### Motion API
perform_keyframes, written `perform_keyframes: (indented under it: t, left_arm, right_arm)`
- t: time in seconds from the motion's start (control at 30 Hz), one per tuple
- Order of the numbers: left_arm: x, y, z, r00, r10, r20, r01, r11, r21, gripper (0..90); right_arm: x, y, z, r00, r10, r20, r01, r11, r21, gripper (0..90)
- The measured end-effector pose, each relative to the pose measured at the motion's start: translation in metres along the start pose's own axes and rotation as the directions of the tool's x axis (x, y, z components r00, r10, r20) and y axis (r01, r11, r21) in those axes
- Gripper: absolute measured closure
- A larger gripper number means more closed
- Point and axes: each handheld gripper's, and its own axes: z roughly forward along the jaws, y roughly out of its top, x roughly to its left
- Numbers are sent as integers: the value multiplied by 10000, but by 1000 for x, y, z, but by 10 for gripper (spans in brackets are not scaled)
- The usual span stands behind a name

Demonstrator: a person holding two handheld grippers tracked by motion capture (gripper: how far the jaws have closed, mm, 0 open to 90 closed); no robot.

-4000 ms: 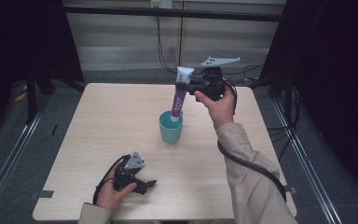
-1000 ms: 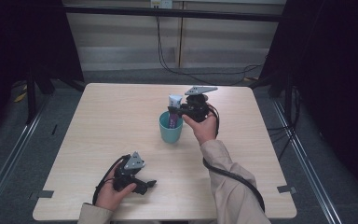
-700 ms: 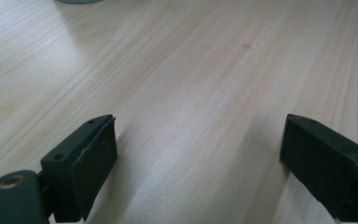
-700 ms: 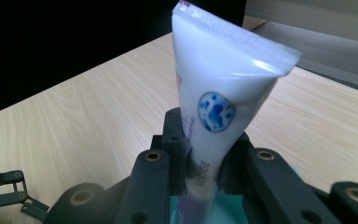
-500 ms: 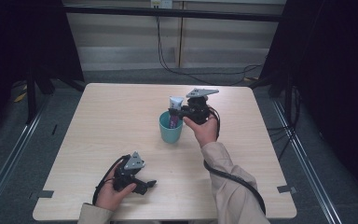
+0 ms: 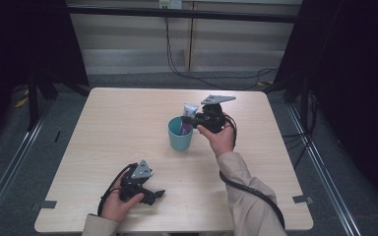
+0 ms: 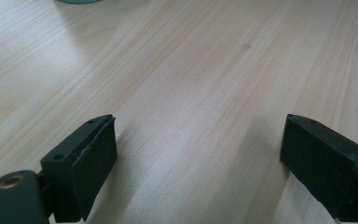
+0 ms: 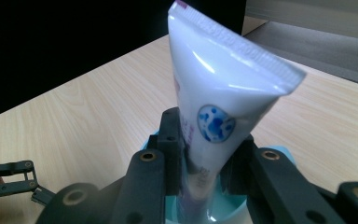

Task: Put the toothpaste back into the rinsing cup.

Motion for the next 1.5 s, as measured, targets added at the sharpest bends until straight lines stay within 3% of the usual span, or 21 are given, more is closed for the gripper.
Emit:
perform_keyframes:
  t: [0.43,0.63,0.83,1.5]
  left_arm:
    - [0,0,0,10000,1,2,-1,10000,9,105]
    - [0,0,0,10000,2,0,-2,10000,11,105]
    - [0,0,0,10000,0,-8,0,10000,2,105]
    - [0,0,0,10000,-25,4,25,10000,4,105]
  right_arm:
    - [0,-6,-3,10000,-25,-35,25,10000,1,719]
    - [1,-6,-4,10000,-24,-49,24,10000,74,621]
    - [0,-6,-9,9995,-4,321,-3,9997,233,489]
    - [-4,-11,-25,9984,78,560,-101,9991,400,379]
